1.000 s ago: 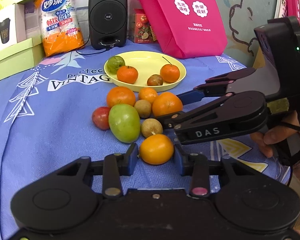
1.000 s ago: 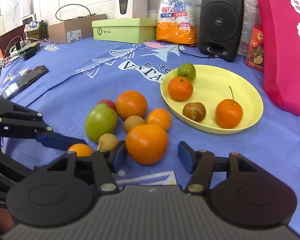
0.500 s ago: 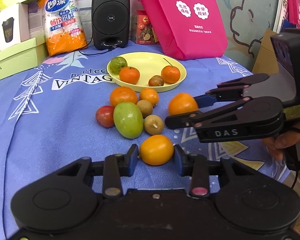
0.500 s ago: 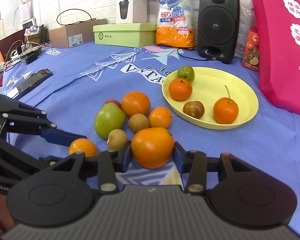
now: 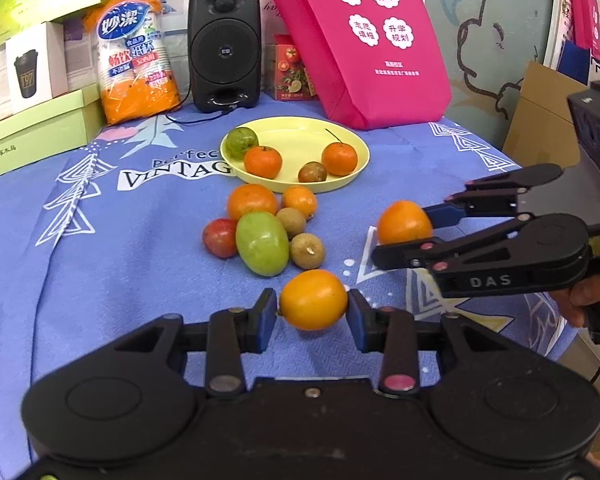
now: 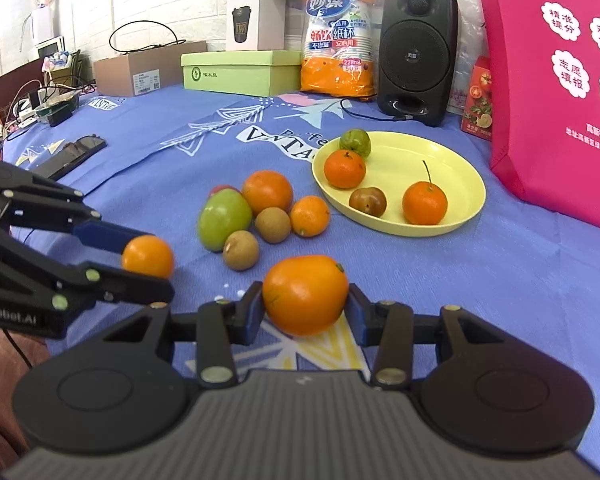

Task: Organize fruits
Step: 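Lift both oranges onto the yellow plate and open both grippers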

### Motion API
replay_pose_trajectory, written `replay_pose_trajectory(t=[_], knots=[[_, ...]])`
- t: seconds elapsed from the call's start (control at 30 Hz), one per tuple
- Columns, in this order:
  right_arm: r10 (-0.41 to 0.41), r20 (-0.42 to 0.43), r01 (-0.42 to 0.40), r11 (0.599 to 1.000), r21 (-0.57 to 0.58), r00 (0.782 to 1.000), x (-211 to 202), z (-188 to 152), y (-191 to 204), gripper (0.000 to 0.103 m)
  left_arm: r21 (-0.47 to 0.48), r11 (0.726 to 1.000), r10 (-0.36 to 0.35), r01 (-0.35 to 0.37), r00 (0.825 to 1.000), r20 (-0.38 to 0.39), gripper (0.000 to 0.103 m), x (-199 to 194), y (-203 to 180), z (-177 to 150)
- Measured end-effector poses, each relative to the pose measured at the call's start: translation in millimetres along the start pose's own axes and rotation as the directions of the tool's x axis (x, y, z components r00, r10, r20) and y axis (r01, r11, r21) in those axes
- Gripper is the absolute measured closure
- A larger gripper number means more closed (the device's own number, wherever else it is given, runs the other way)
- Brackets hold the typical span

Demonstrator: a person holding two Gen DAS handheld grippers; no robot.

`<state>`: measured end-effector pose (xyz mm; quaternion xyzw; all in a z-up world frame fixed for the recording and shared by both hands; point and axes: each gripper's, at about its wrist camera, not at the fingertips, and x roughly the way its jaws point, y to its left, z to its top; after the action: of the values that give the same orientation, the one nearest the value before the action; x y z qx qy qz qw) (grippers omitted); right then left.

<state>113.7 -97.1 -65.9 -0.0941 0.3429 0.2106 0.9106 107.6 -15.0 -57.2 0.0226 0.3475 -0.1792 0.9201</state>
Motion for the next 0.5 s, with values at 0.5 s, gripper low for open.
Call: replay_pose_trajectory(t=[0.5], knots=[[-0.039, 0.067, 0.039, 0.999, 0.001, 0.997, -12, 26, -31, 0.061, 0.095, 0.995, 0.0, -0.008, 0.997, 0.082, 0.066, 8, -2, 55]])
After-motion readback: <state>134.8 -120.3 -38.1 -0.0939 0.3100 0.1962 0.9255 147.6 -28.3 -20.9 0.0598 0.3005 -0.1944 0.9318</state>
